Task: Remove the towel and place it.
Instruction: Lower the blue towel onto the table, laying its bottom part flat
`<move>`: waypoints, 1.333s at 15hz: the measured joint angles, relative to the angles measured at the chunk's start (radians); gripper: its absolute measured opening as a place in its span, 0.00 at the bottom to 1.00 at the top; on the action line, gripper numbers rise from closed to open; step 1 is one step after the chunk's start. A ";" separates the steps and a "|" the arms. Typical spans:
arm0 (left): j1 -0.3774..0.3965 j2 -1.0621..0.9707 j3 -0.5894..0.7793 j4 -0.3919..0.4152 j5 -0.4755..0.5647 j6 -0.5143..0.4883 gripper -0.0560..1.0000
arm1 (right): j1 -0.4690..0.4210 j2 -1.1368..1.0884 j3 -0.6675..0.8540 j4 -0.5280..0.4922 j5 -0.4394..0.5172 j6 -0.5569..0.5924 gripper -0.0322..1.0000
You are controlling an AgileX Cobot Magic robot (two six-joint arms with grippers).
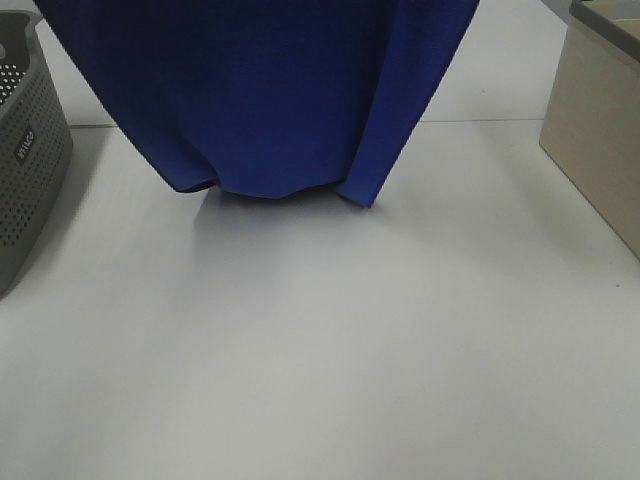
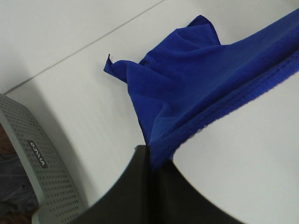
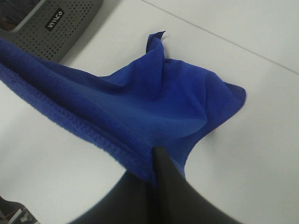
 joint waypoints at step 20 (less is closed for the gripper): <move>-0.003 -0.538 0.617 -0.348 -0.015 -0.102 0.05 | 0.001 -0.507 0.765 0.143 -0.011 0.073 0.05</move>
